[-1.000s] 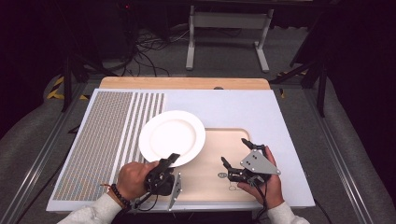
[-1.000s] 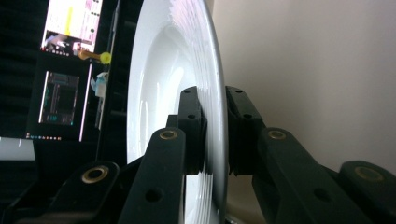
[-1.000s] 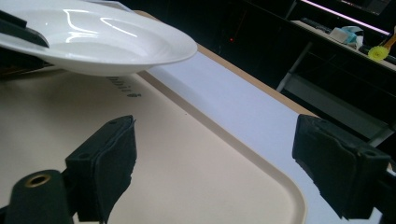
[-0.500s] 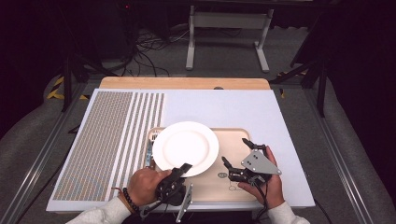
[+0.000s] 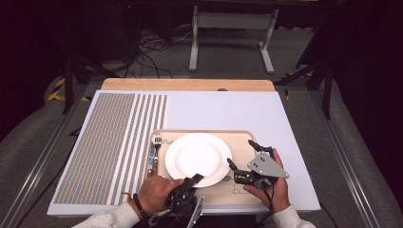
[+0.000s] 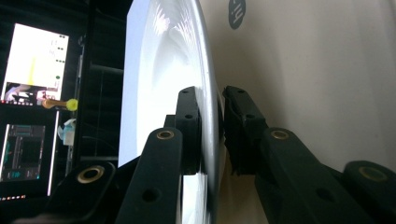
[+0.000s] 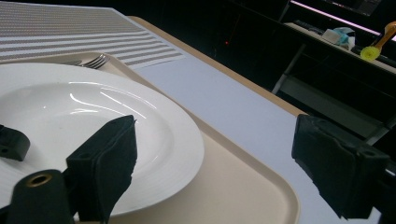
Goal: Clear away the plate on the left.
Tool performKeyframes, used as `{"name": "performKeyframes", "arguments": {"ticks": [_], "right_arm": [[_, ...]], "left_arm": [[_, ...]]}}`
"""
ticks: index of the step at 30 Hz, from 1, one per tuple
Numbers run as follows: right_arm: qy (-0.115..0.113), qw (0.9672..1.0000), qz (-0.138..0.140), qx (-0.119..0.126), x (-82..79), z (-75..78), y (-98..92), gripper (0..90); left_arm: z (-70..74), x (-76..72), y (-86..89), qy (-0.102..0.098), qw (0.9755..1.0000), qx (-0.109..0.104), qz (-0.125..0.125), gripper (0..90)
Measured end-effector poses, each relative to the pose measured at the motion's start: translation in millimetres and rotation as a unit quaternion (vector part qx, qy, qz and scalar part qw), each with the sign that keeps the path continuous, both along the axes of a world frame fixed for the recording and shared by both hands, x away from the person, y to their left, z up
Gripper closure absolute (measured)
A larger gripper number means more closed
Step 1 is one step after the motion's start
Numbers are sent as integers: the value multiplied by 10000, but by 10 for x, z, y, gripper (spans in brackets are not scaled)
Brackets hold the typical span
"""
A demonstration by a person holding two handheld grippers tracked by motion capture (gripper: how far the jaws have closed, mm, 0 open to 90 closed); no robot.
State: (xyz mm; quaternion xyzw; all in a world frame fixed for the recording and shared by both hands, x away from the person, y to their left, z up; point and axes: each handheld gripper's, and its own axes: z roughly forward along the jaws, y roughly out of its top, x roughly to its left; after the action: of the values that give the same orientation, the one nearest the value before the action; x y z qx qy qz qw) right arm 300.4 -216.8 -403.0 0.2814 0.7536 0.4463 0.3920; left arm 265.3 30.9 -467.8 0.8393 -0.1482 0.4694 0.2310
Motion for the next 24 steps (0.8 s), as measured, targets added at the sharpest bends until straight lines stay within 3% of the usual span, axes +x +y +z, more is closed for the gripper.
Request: {"name": "performKeyframes", "arguments": {"ticks": [6, 12, 24], "right_arm": [[11, 10000, 21, -10, -1, -2, 0, 153], [41, 10000, 42, -22, 13, -10, 5, 153], [69, 10000, 45, -37, 16, -20, 13, 154]], "left_arm": [[-17, 19, -17, 80, 10000, 0, -30, 781], [-42, 33, -10, 350, 9993, -39, -108, 797], [-6, 56, 49, 520, 9985, -194, 7, 679]]}}
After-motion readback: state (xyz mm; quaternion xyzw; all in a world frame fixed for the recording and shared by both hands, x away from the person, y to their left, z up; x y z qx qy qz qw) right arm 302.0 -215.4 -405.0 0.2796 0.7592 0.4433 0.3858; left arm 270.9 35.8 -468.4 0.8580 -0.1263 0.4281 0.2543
